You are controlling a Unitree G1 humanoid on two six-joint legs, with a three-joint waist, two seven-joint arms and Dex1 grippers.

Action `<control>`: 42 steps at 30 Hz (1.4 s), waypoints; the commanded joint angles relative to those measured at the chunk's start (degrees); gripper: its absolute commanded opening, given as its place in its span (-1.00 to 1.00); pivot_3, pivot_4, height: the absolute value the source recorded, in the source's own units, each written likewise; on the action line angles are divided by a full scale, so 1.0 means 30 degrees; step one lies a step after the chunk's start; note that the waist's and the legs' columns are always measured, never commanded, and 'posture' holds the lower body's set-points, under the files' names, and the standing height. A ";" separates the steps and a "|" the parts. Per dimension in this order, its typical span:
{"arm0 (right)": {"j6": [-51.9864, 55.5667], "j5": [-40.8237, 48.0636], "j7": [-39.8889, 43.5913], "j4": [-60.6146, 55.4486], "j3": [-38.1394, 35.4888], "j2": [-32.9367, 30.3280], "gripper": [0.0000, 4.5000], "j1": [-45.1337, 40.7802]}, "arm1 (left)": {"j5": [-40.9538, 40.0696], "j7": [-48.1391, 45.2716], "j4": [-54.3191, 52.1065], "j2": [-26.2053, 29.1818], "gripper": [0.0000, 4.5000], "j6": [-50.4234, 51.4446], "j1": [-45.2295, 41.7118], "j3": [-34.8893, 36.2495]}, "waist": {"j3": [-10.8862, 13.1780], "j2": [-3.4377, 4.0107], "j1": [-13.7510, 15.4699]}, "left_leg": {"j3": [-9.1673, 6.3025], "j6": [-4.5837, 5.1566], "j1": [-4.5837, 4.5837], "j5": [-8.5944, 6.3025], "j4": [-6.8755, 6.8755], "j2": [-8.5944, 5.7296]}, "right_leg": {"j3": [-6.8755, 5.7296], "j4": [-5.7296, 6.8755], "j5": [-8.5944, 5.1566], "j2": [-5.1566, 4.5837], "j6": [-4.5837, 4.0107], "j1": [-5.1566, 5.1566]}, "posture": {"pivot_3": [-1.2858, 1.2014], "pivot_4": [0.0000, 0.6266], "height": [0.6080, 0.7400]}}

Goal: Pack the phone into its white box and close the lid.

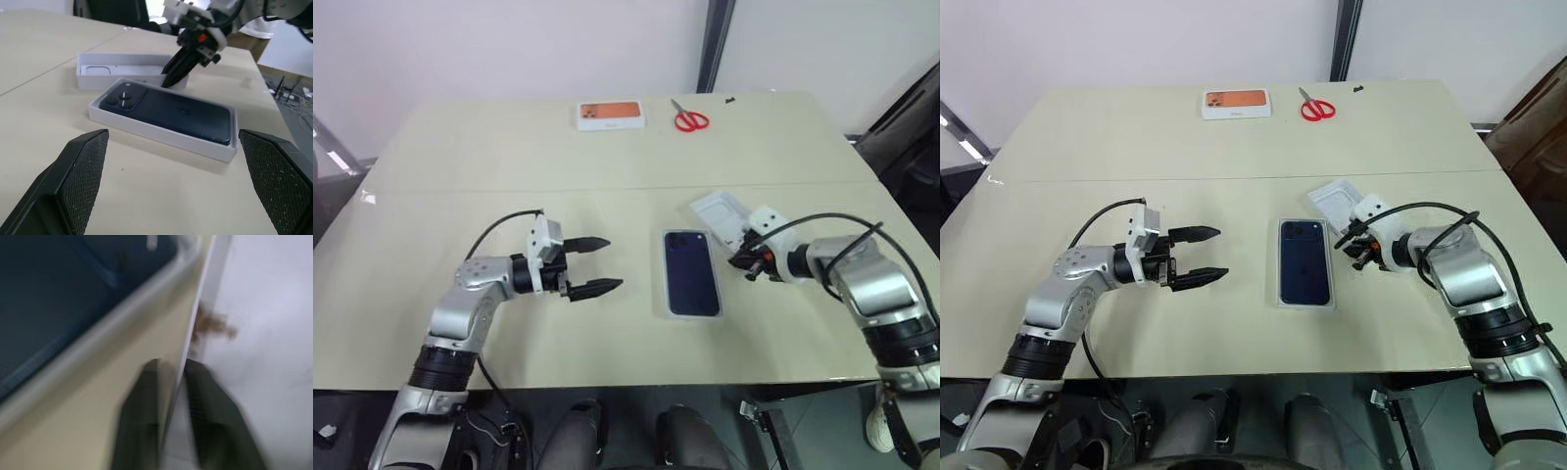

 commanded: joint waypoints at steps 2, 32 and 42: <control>0.0611 0.0236 -0.0343 -0.0612 -0.0114 0.0211 -0.73 0.0169 | -0.0466 0.0294 -0.0599 0.0254 1.00 0.0030 -0.0097 0.0646 | 0.0000 0.0001 -0.0014 | -0.0001 0.0001 0.0002 -0.0001 -0.0001 0.0000 | -0.0001 0.0002 0.0000 0.0001 0.0000 0.0000 | 0.03 -0.52 0.91; 0.8308 0.1321 -0.5449 -0.2852 -0.3056 0.1258 -0.99 0.0018 | -0.0111 0.1647 0.0202 -0.0517 1.00 0.0520 -0.0876 0.0353 | 0.0000 0.0002 0.0022 | 0.0003 0.0009 -0.0002 -0.0005 -0.0002 -0.0003 | 0.0003 0.0003 0.0000 0.0000 0.0001 -0.0003 | 0.03 -0.52 0.91; 1.2228 0.1400 -0.8289 -0.2522 -0.5525 0.3585 0.32 -0.2392 | -0.0046 0.1902 0.0384 -0.0749 1.00 0.0634 -0.1057 0.0272 | 0.0000 0.0002 0.0005 | 0.0002 0.0007 -0.0005 -0.0003 -0.0016 -0.0007 | 0.0004 0.0008 0.0001 0.0000 0.0000 -0.0020 | 0.03 -0.52 0.91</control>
